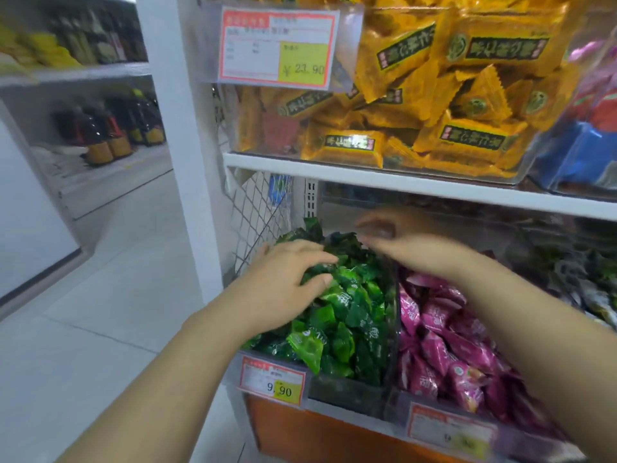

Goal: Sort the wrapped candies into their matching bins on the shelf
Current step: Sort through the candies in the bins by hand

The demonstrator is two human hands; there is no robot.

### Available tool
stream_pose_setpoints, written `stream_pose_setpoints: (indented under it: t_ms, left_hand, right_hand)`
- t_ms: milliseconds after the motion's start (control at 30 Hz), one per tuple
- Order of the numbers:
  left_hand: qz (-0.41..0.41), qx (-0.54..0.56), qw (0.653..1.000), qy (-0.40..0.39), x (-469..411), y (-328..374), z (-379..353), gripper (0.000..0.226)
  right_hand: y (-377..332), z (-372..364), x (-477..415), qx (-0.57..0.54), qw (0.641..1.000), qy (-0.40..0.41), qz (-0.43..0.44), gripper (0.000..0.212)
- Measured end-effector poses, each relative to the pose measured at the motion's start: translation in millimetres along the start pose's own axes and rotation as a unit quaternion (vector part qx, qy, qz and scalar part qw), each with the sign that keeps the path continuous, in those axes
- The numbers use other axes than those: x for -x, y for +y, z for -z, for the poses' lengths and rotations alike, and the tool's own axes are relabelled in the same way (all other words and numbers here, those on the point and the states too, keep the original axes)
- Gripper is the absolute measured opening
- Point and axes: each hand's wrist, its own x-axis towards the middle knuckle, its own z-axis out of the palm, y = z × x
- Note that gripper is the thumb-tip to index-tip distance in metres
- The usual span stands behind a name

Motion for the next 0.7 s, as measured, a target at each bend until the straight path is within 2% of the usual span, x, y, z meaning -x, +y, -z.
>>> stream_pose_setpoints:
  t_ms: [67, 233, 400, 567, 700]
  left_hand:
    - [-0.012, 0.04, 0.998, 0.056, 15.1, -3.3, -1.0, 0.034]
    - [0.035, 0.124, 0.978, 0.167, 51.2, -17.4, -22.4, 0.027]
    - [0.016, 0.093, 0.988, 0.123, 40.9, -24.7, -32.3, 0.03]
    - [0.018, 0.105, 0.989, 0.099, 31.3, -31.7, -34.3, 0.03]
    - [0.019, 0.123, 0.988, 0.094, 29.7, -31.1, -31.9, 0.03]
  right_hand:
    - [-6.4, -4.1, -20.6, 0.015, 0.999, -0.036, 0.022, 0.022]
    - [-6.6, -23.7, -67.5, 0.132, 0.984, -0.114, 0.038, 0.041]
    - [1.3, -41.4, -96.0, 0.189, 0.968, -0.163, -0.016, 0.047]
    - [12.6, -49.3, -110.9, 0.185, 0.965, -0.177, -0.062, 0.067]
    - [19.2, -61.7, -115.3, 0.232, 0.951, -0.191, -0.067, 0.046]
